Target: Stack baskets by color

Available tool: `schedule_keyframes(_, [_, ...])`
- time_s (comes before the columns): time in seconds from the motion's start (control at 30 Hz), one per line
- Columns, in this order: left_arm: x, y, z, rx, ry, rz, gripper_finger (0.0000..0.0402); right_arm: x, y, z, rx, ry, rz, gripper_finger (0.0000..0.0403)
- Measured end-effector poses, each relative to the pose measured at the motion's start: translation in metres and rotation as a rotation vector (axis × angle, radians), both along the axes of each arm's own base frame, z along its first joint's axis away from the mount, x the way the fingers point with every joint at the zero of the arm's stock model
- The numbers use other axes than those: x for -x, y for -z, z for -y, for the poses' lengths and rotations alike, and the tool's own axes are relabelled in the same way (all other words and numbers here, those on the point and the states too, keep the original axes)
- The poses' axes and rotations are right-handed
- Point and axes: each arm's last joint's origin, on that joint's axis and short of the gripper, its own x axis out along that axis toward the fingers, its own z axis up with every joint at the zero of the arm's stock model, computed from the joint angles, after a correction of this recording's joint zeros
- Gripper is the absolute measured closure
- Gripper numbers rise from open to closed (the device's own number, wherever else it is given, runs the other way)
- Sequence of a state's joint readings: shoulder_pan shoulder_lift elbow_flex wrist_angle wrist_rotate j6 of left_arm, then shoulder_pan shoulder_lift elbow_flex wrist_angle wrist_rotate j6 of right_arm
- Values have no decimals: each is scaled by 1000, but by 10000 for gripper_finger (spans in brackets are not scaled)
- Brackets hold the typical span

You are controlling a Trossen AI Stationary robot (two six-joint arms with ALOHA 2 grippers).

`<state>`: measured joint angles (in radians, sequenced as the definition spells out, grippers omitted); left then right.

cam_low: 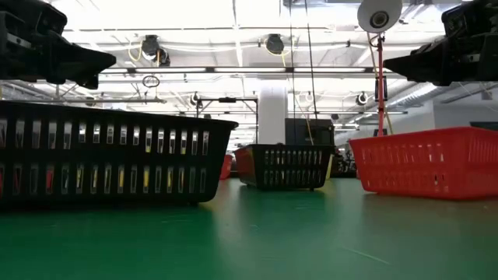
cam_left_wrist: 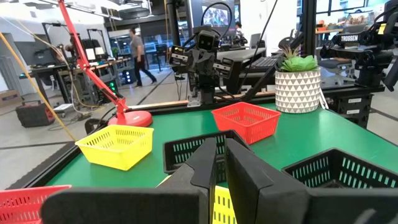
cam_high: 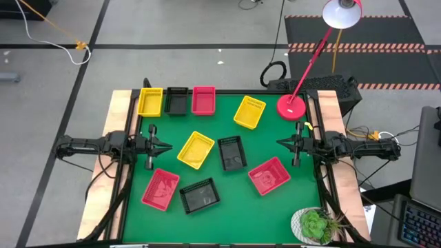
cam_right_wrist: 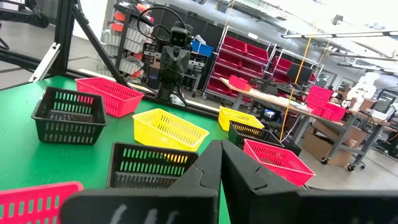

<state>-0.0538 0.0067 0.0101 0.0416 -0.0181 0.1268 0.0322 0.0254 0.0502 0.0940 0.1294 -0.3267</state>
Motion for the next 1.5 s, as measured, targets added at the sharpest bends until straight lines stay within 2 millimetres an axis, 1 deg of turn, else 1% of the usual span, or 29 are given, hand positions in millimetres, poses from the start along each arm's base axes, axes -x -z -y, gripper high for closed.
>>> schedule_keyframes(1.3, [0,0,0,0,0,0,364,0,0,0,0,-1,1,403])
schedule_keyframes(1.4, [0,0,0,0,0,0,364,0,-3,0,-2,0,33,403])
schedule_keyframes(1.5, [0,0,0,0,0,0,364,1,-7,0,-41,-4,72,403])
